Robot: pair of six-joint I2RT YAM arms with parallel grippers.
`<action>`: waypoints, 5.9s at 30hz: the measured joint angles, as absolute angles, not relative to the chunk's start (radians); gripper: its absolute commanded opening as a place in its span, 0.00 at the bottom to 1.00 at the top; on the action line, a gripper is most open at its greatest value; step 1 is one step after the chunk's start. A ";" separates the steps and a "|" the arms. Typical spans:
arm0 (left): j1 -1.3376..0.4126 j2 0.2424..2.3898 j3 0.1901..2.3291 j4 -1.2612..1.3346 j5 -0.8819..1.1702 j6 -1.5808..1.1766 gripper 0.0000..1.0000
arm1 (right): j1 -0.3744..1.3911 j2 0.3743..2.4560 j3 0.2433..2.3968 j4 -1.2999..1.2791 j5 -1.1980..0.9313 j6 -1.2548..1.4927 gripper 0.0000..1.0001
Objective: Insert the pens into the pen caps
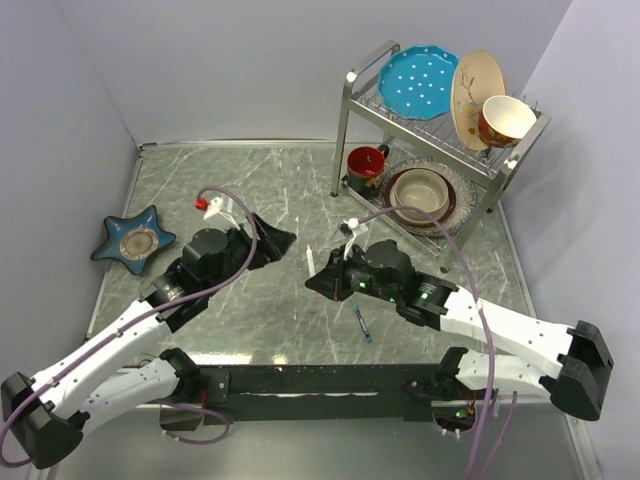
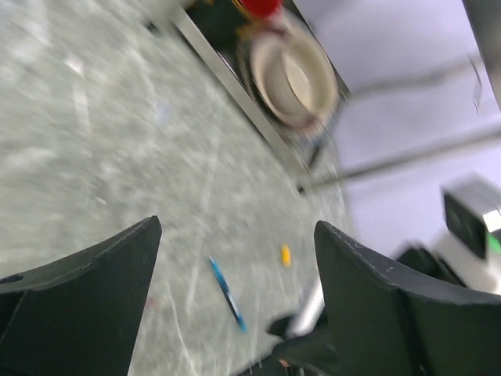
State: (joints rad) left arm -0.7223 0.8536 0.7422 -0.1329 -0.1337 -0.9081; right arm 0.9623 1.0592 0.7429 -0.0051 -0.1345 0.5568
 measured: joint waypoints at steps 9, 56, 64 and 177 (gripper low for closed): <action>-0.550 1.034 0.998 -0.294 -0.314 -0.643 0.83 | 0.962 0.919 0.689 -0.038 -0.104 0.526 0.00; -0.155 1.957 1.371 -0.537 -0.023 0.014 0.63 | 0.963 0.687 0.653 -0.102 -0.116 0.435 0.00; -0.155 1.954 1.345 -0.558 -0.023 -0.016 0.63 | 0.963 0.641 0.648 -0.127 -0.114 0.436 0.00; -0.573 0.703 0.441 0.416 0.342 -0.981 0.01 | 1.102 1.112 0.623 0.268 -0.132 0.632 0.00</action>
